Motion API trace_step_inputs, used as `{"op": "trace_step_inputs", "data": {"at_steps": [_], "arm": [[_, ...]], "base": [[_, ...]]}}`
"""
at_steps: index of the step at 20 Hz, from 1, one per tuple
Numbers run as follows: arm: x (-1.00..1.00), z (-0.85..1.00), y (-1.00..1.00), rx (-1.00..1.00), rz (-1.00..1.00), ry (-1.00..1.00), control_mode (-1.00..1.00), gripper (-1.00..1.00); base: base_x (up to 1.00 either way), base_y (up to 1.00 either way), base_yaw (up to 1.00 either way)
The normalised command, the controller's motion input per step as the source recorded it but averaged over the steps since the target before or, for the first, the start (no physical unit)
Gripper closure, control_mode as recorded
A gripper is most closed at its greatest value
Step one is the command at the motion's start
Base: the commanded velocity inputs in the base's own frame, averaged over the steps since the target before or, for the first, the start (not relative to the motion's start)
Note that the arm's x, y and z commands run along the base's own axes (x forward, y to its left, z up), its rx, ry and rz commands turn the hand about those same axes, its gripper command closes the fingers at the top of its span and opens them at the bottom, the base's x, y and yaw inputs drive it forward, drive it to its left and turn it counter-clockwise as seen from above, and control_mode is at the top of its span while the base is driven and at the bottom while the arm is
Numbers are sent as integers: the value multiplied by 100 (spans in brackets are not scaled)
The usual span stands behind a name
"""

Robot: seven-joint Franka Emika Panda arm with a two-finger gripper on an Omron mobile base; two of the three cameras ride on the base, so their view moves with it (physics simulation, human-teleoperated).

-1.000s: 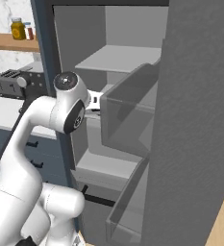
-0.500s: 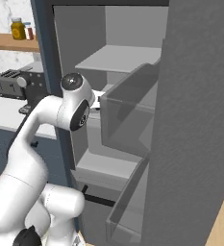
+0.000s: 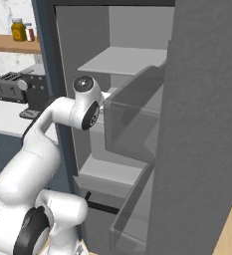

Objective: Place one lime and one chicken drumstick in each tupperware on the nearby counter, to pack two identical lunches.

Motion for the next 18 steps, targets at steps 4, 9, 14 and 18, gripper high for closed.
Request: {"op": "trace_step_inputs", "data": {"at_steps": [4,9,14,18], "arm": [[40,-7,0,0,0,0,-100,-100],[37,0,0,0,0,0,-100,-100],[34,-6,0,0,0,0,-100,-100],[30,-14,0,0,1,0,-100,-100]], "base": [[0,0,0],[0,0,0],[0,0,0],[0,0,0]]}}
